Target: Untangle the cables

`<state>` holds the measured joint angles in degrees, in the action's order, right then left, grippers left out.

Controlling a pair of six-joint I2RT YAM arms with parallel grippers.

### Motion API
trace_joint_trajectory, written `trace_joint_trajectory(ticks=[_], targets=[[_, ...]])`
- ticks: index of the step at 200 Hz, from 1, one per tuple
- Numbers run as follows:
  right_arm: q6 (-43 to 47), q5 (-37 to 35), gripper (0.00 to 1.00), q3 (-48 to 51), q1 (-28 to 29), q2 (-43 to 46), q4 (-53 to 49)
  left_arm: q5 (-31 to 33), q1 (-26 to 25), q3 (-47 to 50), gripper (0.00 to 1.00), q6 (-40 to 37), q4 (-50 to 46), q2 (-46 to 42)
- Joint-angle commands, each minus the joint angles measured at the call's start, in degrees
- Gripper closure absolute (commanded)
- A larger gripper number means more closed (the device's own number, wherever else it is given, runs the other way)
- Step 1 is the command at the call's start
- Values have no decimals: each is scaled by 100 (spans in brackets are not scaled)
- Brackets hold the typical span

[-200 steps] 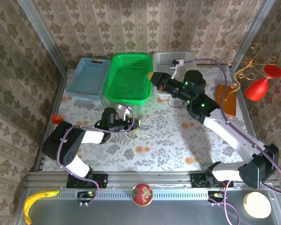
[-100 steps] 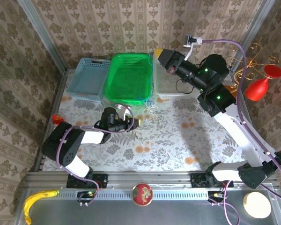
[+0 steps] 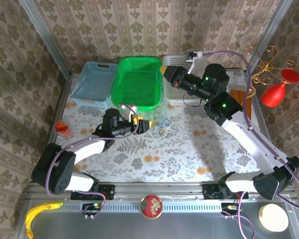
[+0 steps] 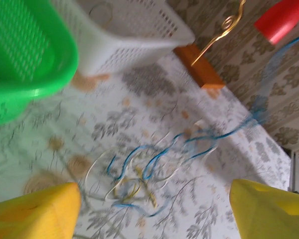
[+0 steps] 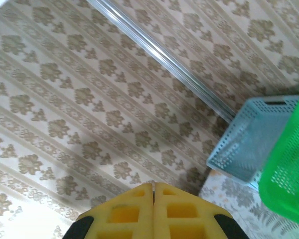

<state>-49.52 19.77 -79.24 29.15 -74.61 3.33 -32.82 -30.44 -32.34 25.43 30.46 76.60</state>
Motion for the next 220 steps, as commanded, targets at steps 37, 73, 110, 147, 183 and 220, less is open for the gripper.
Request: trace_joint_trajectory(ticks=[37,73,110,147,183,220], targets=[[161,-93,100,330,-22,212,28,118,42,-494,13,-343,-1200,-1050],[280,114,100,410,-23,199,-131,-76,73,-1009,11,-521,-1526,-1311],[627,447,100,462,-14,175,-533,-735,168,-1712,11,-737,-1776,-1212],[854,760,100,585,12,168,-736,-1589,403,-2201,14,-581,-1519,-980],[926,932,100,569,115,95,-764,-2234,398,-2529,23,-311,-1217,-665],[919,1027,100,489,203,4,-728,-2422,347,-2583,30,-188,-1014,-484]])
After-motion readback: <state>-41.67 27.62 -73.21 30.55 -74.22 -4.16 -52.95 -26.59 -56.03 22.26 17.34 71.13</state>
